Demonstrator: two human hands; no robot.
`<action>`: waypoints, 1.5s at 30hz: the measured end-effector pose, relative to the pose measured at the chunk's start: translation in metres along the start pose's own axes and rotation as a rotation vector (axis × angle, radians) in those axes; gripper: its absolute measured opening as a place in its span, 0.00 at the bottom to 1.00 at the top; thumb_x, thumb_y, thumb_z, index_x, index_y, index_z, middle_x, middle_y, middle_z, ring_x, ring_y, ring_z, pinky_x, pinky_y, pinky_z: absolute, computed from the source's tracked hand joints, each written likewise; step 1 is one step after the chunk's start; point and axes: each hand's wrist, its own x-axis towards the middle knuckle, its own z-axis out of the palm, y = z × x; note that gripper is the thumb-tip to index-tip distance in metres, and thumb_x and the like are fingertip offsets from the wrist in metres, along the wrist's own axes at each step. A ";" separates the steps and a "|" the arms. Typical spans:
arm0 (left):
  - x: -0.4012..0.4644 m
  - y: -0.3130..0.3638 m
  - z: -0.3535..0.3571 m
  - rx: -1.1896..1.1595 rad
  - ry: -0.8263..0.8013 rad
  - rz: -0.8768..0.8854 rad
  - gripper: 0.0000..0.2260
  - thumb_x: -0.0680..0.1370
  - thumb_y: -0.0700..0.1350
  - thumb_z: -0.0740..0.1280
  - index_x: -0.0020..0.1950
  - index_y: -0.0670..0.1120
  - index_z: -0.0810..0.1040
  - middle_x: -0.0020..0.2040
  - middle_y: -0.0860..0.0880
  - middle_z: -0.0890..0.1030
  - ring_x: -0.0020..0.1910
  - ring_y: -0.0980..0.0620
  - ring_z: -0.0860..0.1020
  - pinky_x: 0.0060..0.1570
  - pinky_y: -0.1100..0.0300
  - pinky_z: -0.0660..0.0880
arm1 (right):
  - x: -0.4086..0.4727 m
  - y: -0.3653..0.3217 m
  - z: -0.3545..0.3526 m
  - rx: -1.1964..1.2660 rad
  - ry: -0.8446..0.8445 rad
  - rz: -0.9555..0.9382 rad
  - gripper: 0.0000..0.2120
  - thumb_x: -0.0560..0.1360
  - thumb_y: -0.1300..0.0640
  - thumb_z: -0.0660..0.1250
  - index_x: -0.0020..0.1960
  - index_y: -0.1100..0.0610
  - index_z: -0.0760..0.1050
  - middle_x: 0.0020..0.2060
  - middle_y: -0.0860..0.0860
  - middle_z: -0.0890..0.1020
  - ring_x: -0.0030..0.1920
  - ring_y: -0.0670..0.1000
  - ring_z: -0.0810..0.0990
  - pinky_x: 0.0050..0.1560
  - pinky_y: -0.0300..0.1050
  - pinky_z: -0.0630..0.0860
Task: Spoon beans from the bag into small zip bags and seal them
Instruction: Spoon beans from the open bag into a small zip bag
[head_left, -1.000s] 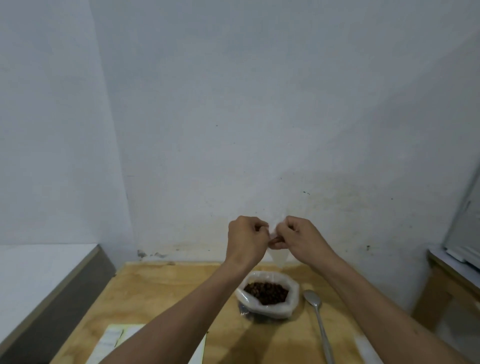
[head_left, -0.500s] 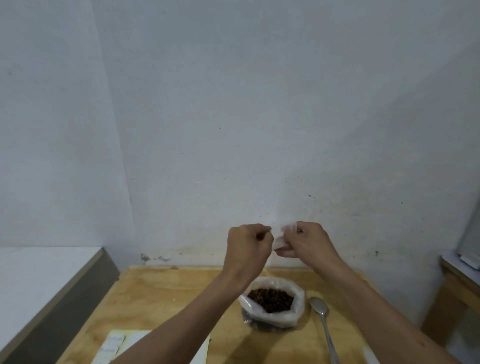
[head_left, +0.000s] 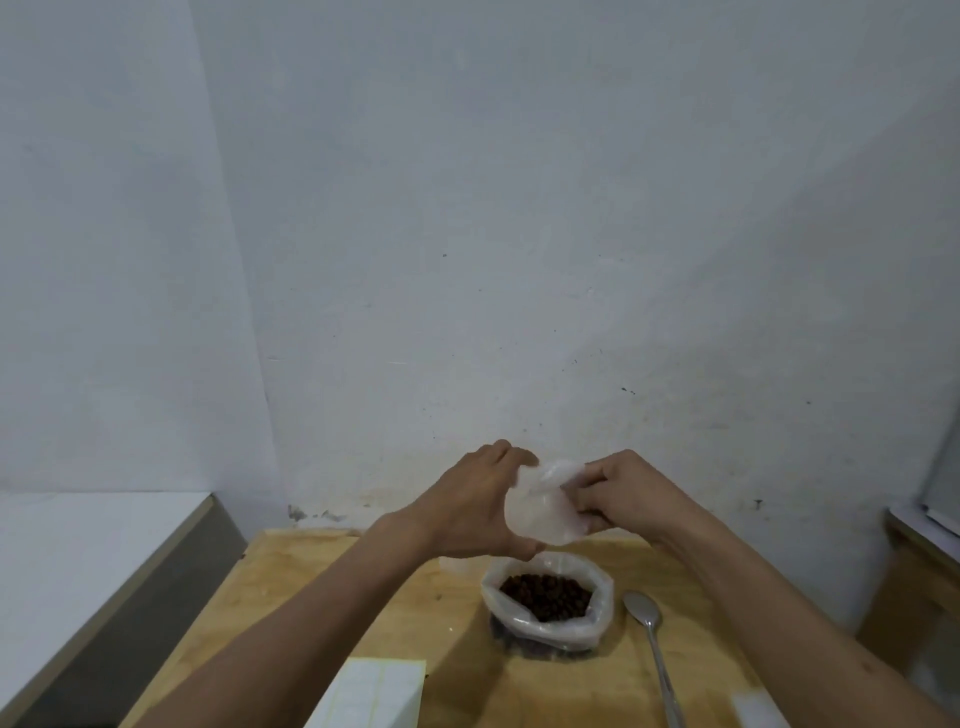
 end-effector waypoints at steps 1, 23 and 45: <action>-0.002 -0.001 0.000 0.027 0.013 -0.014 0.41 0.69 0.61 0.78 0.76 0.48 0.64 0.62 0.53 0.69 0.55 0.56 0.68 0.54 0.63 0.65 | -0.001 0.002 0.001 -0.062 0.063 -0.017 0.03 0.74 0.65 0.74 0.44 0.59 0.83 0.38 0.54 0.85 0.34 0.47 0.84 0.41 0.44 0.84; -0.008 0.006 0.017 -0.140 0.043 -0.109 0.38 0.69 0.63 0.78 0.71 0.47 0.68 0.64 0.52 0.76 0.57 0.51 0.75 0.54 0.55 0.75 | 0.000 -0.004 0.013 -0.220 -0.191 -0.176 0.09 0.72 0.51 0.75 0.47 0.55 0.86 0.46 0.58 0.87 0.50 0.56 0.86 0.57 0.58 0.81; -0.007 0.020 0.045 -0.038 0.031 -0.125 0.44 0.72 0.64 0.74 0.80 0.47 0.59 0.76 0.47 0.68 0.70 0.46 0.70 0.65 0.55 0.67 | -0.048 0.087 0.008 -0.892 -0.041 0.367 0.15 0.73 0.52 0.73 0.35 0.56 0.72 0.28 0.51 0.77 0.26 0.51 0.76 0.30 0.41 0.73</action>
